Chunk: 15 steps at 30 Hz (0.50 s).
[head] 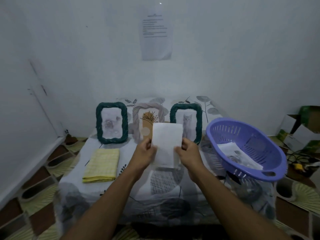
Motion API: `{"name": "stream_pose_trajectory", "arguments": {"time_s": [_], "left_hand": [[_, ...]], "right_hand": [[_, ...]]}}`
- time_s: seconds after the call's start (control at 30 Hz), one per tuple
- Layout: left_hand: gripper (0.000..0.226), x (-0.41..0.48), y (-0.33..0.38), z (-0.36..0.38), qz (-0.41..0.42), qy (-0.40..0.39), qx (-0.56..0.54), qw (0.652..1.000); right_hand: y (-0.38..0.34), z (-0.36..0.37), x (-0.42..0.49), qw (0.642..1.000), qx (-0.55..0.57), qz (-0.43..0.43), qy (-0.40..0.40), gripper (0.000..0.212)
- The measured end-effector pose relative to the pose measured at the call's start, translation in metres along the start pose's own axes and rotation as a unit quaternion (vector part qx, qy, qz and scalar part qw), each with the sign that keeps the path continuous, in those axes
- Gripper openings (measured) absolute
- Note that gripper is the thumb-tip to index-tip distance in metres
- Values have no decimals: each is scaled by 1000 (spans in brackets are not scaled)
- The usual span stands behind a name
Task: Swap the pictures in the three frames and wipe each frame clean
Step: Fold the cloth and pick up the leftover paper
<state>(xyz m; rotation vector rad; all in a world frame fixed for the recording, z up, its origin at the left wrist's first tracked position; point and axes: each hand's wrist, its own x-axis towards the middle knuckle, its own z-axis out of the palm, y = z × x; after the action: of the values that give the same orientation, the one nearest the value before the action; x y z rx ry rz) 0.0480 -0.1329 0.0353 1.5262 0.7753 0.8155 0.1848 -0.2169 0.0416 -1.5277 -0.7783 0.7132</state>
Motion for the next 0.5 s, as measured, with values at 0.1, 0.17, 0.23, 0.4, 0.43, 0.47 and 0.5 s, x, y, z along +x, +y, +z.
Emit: {"name": "stream_pose_trajectory", "arguments": {"time_s": [0.1,0.17,0.23,0.4,0.43,0.47,0.5], "left_hand": [[25,6,-5,-8,38,26,24,999],[28,5,-15,-10,24,26,44,998],[27,3,-27,-10,19,19,66,997],[30,5,-24,-10,64,27,69,995],[30,6,-25,-10,69,26,73,995],[29,6,-29,-9,73,22,82,994],[28,3,-34,-8,82,17,101,991]], "right_hand": [[3,9,5,1000,-15,-24,6,29],[13,12,7,999,-36,-15,11,25],[21,15,6,999,-45,-9,14,24],[16,19,6,998,-1,-56,34,24],[16,20,7,998,0,-57,33,26],[18,21,6,998,-11,-51,30,29],[22,23,6,999,-25,-41,26,32]]}}
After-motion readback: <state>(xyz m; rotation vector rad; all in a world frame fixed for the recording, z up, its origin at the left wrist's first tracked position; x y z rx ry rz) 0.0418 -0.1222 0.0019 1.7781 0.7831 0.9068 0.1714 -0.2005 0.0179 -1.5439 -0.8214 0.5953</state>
